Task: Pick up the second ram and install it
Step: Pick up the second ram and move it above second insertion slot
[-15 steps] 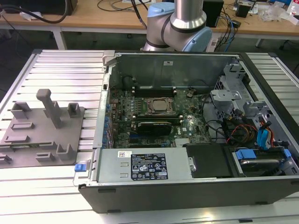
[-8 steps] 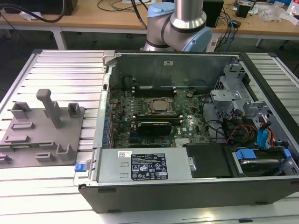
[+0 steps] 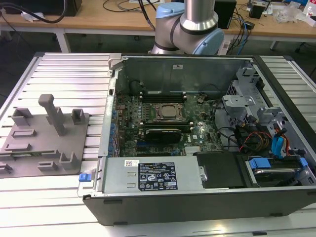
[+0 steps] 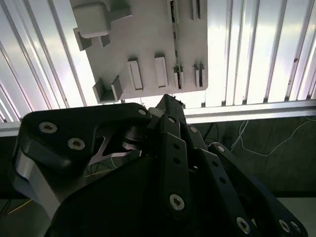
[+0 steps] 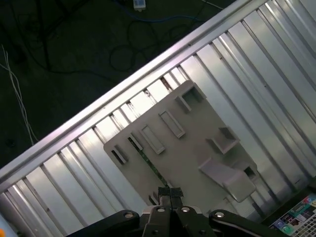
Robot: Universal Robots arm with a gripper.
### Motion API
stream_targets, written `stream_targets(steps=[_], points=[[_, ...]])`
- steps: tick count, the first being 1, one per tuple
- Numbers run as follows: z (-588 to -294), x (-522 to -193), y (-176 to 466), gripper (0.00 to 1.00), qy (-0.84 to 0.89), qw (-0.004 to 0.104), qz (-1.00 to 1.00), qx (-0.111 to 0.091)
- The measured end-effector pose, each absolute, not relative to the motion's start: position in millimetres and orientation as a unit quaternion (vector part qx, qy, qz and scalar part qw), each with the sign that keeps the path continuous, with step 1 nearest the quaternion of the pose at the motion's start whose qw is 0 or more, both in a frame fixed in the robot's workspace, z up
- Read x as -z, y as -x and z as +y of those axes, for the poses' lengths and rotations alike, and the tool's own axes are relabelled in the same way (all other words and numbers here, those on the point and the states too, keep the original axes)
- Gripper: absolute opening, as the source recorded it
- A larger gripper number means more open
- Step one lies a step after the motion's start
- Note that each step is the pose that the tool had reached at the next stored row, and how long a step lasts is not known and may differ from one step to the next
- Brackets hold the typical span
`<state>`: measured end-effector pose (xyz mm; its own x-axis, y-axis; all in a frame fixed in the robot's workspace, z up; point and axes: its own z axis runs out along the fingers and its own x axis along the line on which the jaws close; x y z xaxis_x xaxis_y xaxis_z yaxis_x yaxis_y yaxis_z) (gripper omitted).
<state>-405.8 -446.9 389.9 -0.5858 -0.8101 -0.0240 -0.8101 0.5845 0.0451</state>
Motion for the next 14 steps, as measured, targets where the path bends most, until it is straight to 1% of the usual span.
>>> stream_targets(steps=[14], points=[[-446.9, -389.9, 405.8, 0.11, 0.570, -0.003, 0.821, -0.025]])
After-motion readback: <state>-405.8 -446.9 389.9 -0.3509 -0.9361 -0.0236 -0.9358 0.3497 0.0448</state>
